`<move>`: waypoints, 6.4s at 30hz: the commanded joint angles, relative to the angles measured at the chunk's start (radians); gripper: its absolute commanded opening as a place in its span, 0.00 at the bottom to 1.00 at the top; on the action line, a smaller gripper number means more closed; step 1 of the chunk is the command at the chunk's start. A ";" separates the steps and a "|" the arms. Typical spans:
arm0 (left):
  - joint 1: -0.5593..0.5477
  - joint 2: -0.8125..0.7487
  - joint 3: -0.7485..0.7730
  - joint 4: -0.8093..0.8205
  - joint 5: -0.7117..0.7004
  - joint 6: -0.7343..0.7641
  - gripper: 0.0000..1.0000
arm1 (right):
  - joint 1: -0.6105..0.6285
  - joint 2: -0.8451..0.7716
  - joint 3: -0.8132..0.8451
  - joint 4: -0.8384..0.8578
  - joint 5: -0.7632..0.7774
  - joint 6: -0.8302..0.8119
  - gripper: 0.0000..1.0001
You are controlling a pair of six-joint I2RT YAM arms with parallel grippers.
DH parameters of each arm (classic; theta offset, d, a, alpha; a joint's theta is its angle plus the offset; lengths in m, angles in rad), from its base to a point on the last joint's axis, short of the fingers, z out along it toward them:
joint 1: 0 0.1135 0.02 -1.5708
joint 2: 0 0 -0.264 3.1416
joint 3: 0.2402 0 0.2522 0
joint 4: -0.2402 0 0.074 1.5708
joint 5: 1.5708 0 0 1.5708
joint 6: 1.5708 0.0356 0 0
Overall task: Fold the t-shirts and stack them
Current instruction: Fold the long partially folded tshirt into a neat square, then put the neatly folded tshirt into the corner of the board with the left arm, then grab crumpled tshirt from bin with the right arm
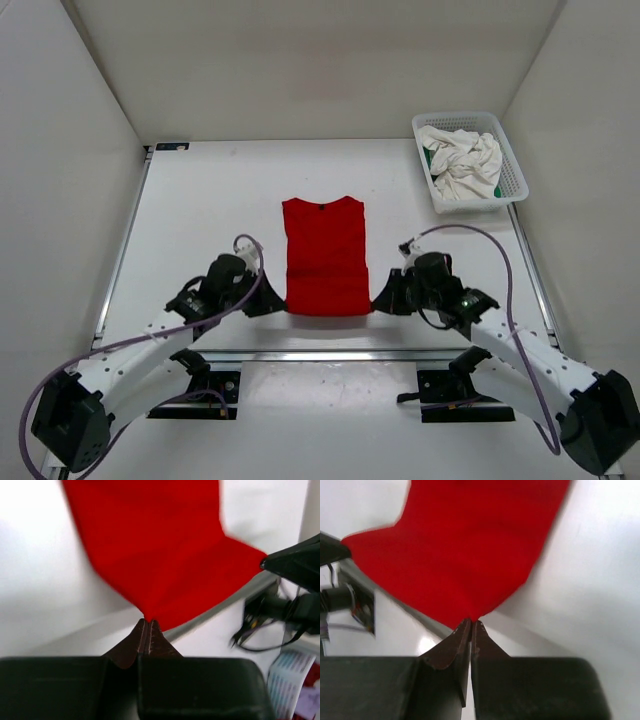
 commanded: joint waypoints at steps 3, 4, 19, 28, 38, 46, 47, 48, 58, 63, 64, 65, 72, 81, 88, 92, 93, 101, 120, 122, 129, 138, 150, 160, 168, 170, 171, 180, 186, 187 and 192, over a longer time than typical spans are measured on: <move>0.107 0.187 0.309 0.002 -0.057 0.134 0.00 | -0.180 0.244 0.308 0.038 -0.047 -0.198 0.00; 0.132 0.242 0.346 0.025 -0.077 0.142 0.00 | -0.218 0.318 0.368 0.061 -0.059 -0.214 0.00; 0.340 0.884 0.786 0.252 -0.195 0.113 0.00 | -0.382 1.185 1.137 0.078 -0.174 -0.280 0.00; 0.380 1.029 0.853 0.377 -0.177 0.079 0.11 | -0.396 1.353 1.319 0.100 -0.170 -0.223 0.00; 0.391 0.901 0.724 0.476 -0.206 0.028 0.28 | -0.350 1.211 1.262 0.065 -0.098 -0.269 0.38; 0.210 0.890 0.550 0.571 -0.162 0.005 0.24 | -0.258 1.022 0.797 0.354 -0.150 -0.175 0.00; 0.198 0.902 0.538 0.590 -0.159 0.001 0.24 | -0.255 1.017 0.765 0.368 -0.159 -0.177 0.00; 0.193 0.918 0.513 0.603 -0.151 0.004 0.23 | -0.252 1.026 0.731 0.372 -0.164 -0.169 0.01; 0.181 0.847 0.207 0.766 -0.071 -0.078 0.21 | -0.237 1.026 0.546 0.431 -0.108 -0.166 0.00; 0.201 0.691 0.145 0.770 -0.057 -0.099 0.38 | -0.226 0.962 0.548 0.415 -0.111 -0.177 0.00; 0.218 0.654 0.156 0.742 -0.060 -0.093 0.42 | -0.227 0.937 0.542 0.415 -0.113 -0.175 0.02; 0.231 0.639 0.174 0.692 -0.071 -0.064 0.49 | -0.229 0.910 0.537 0.417 -0.113 -0.171 0.06; 0.370 0.620 0.220 0.573 -0.094 0.020 0.98 | -0.228 0.769 0.454 0.443 -0.134 -0.151 0.22; 0.342 0.864 0.346 0.581 -0.123 0.054 0.75 | -0.201 0.608 0.324 0.483 -0.156 -0.134 0.22; 0.267 1.100 0.531 0.637 -0.073 -0.008 0.05 | -0.209 0.568 0.252 0.520 -0.191 -0.116 0.22; 0.265 1.223 0.772 0.526 -0.090 -0.009 0.00 | -0.253 0.545 0.217 0.532 -0.257 -0.099 0.21; 0.290 1.246 0.832 0.506 -0.081 -0.010 0.00 | -0.255 0.537 0.209 0.530 -0.263 -0.096 0.20; 0.709 1.218 0.929 0.485 -0.051 -0.053 0.00 | -0.280 0.532 0.184 0.527 -0.300 -0.108 0.19; 1.063 1.366 1.032 0.487 0.035 -0.182 0.11 | -0.226 0.495 0.220 0.509 -0.328 -0.103 0.18; 1.055 1.341 1.009 0.496 0.030 -0.179 0.26 | -0.221 0.505 0.223 0.506 -0.326 -0.105 0.19; 1.035 1.104 0.722 0.623 -0.099 -0.217 0.98 | -0.215 0.520 0.236 0.494 -0.280 -0.102 0.24; 0.821 0.756 0.441 0.706 -0.168 -0.127 0.98 | -0.270 0.538 0.364 0.468 -0.063 -0.142 0.12; 0.004 0.585 0.245 0.768 -0.134 0.059 0.51 | -0.707 0.800 0.876 0.202 0.258 -0.235 0.06; -0.135 0.476 0.013 0.811 -0.019 0.083 0.60 | -0.798 1.193 1.284 0.064 0.345 -0.355 0.59; -0.089 0.431 -0.055 0.812 0.013 0.091 0.60 | -0.790 1.419 1.550 -0.023 0.361 -0.387 0.52; -0.094 0.431 -0.045 0.805 0.010 0.096 0.60 | -0.774 1.396 1.530 0.021 0.398 -0.399 0.26; -0.098 0.431 -0.039 0.800 0.006 0.099 0.60 | -0.768 1.379 1.487 0.042 0.428 -0.401 0.17; -0.098 0.484 0.083 0.728 0.033 0.113 0.59 | -0.731 0.920 1.193 0.223 0.453 -0.396 0.00; -0.036 0.451 0.171 0.659 0.036 0.119 0.60 | -0.513 0.508 1.042 0.408 0.481 -0.528 0.00; -0.002 0.448 0.169 0.663 0.044 0.096 0.60 | -0.461 0.459 1.045 0.399 0.472 -0.545 0.00; 0.095 0.398 0.166 0.653 0.076 0.036 0.60 | -0.243 0.269 1.017 0.480 0.415 -0.563 0.00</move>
